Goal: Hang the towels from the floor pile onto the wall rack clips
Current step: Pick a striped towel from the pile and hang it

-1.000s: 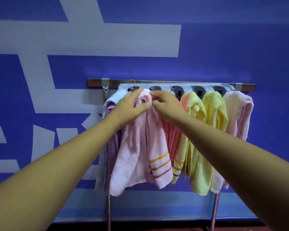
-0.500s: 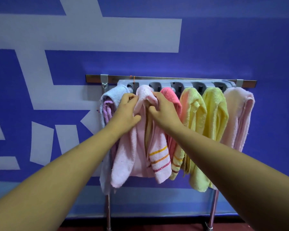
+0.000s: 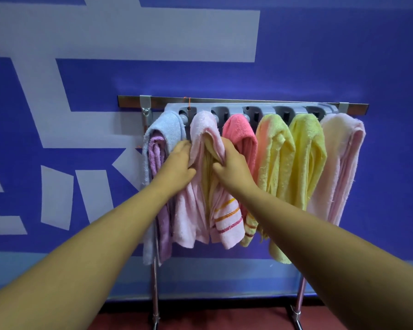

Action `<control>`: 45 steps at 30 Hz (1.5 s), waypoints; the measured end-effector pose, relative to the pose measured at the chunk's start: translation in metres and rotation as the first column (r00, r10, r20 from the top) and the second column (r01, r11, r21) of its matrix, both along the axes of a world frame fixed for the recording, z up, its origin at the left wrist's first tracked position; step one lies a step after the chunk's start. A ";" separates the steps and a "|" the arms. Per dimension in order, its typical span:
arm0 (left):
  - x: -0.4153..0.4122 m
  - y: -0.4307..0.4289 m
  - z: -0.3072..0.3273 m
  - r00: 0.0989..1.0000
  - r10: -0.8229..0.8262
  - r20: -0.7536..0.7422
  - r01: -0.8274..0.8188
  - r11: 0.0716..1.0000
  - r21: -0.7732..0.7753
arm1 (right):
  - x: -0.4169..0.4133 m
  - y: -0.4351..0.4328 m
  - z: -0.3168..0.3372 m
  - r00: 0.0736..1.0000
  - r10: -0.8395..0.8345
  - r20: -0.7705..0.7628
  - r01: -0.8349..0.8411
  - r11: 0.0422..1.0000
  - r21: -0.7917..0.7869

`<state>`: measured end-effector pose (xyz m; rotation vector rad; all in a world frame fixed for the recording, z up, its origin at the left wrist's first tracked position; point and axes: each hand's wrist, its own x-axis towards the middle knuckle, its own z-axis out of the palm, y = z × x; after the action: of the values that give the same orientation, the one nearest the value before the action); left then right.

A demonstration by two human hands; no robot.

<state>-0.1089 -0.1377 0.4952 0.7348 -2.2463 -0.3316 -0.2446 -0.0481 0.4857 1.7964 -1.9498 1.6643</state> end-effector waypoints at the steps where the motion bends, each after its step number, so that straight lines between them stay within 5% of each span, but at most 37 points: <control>1: 0.000 0.000 -0.004 1.000 -0.003 -0.015 0.002 1.000 -0.017 | 0.001 0.001 -0.004 1.000 0.002 0.009 -0.002 1.000 0.001; 7: -0.001 0.006 -0.020 0.995 0.045 -0.093 -0.046 0.999 -0.011 | -0.003 0.006 -0.033 1.000 -0.017 0.020 0.017 1.000 -0.014; 13: 0.000 0.017 -0.037 0.978 -0.021 -0.208 0.068 0.973 0.220 | 0.002 0.002 -0.047 0.998 0.059 0.038 -0.060 0.998 0.029; 19: -0.002 0.014 -0.047 0.977 0.201 -0.073 -0.194 0.977 0.088 | 0.005 0.005 -0.064 0.994 0.043 0.097 -0.055 0.991 0.126; 24: 0.001 0.010 -0.071 0.987 0.154 0.035 -0.158 0.974 0.162 | 0.010 0.004 -0.075 0.994 0.034 0.105 -0.053 0.982 0.183; 28: 0.007 0.006 -0.088 0.976 0.214 0.044 -0.218 0.960 0.174 | 0.007 0.007 -0.084 0.974 -0.140 0.177 0.116 0.984 0.136; 35: 0.010 0.006 -0.113 0.972 0.215 -0.096 -0.196 0.965 0.176 | 0.009 0.013 -0.116 0.985 -0.086 0.151 0.066 0.989 0.133; 45: 0.032 0.028 -0.191 0.953 -0.060 0.297 -0.038 0.948 0.316 | 0.017 0.038 -0.196 0.981 0.075 -0.180 0.010 0.902 0.431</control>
<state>-0.0772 -0.1102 0.3043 0.9992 -2.5184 -0.6363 -0.2278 -0.0104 0.2894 2.0388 -2.3402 1.0642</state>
